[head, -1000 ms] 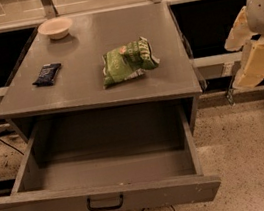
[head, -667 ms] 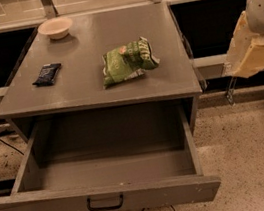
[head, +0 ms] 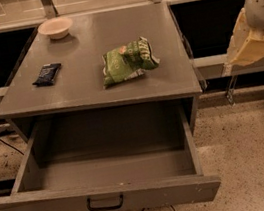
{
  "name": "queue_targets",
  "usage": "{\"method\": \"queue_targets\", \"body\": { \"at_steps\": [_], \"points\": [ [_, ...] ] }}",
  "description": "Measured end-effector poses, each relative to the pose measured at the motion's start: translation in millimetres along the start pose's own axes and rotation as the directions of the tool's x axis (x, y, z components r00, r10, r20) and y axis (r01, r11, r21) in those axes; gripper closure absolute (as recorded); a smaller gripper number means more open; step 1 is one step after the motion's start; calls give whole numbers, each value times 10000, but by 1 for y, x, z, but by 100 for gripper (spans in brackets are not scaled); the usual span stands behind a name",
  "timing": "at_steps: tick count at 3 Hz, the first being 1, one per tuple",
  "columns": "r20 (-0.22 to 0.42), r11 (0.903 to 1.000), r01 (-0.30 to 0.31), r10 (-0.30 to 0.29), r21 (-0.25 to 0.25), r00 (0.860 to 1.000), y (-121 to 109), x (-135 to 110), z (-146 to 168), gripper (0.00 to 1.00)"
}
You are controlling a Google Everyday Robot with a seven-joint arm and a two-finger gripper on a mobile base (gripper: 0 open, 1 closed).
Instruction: Close top drawer
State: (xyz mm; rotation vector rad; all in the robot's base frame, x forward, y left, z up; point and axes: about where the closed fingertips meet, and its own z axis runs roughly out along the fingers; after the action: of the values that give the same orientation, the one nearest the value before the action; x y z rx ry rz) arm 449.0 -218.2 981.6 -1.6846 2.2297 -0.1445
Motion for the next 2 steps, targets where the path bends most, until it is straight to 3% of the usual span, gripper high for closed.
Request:
{"method": "queue_targets", "body": {
  "at_steps": [1,2],
  "points": [
    [-5,9991,-165,165,386,9999,9,5,-6,100],
    [-181,9988,-450,453,175,9988,54,26,-10,100]
  ]
}}
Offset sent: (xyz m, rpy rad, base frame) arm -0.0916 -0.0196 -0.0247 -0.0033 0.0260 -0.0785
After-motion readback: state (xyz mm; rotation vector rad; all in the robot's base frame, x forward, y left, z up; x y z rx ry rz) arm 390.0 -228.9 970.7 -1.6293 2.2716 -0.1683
